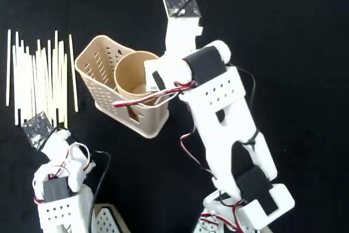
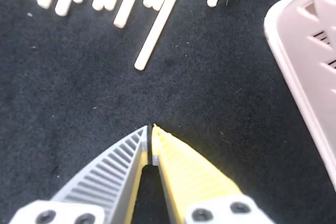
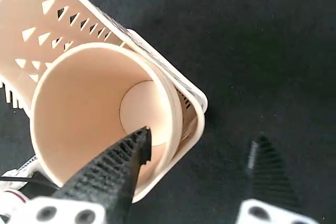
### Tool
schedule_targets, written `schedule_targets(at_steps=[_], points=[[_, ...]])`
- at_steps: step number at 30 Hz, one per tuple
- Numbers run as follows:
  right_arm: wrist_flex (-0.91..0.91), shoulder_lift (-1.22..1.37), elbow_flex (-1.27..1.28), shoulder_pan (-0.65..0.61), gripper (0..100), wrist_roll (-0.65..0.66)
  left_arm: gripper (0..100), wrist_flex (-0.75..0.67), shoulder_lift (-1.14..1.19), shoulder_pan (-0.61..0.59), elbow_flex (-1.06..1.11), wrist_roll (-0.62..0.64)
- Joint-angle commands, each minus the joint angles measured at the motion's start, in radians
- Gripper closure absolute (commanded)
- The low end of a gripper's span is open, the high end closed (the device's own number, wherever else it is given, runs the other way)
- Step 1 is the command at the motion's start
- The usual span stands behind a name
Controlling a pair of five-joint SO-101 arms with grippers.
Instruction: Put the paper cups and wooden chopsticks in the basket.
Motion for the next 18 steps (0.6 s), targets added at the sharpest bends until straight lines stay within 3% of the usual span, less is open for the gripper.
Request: schedule_targets(at_steps=[1, 9, 15, 18], points=[[0.026, 0.001, 0.001, 0.017, 67.6, -0.012, 97, 0.005, -0.005, 0.007, 0.016, 0.006], [0.026, 0.127, -0.004, 0.021, 69.2, -0.011, 97, 0.005, -0.005, 0.007, 0.016, 0.006], [-0.011, 0.17, -0.012, 0.032, 98.9, 0.069, 97, 0.005, -0.005, 0.007, 0.016, 0.006], [0.028, 0.151, -0.076, 0.058, 97.6, 0.144, 97, 0.005, -0.005, 0.007, 0.016, 0.006]])
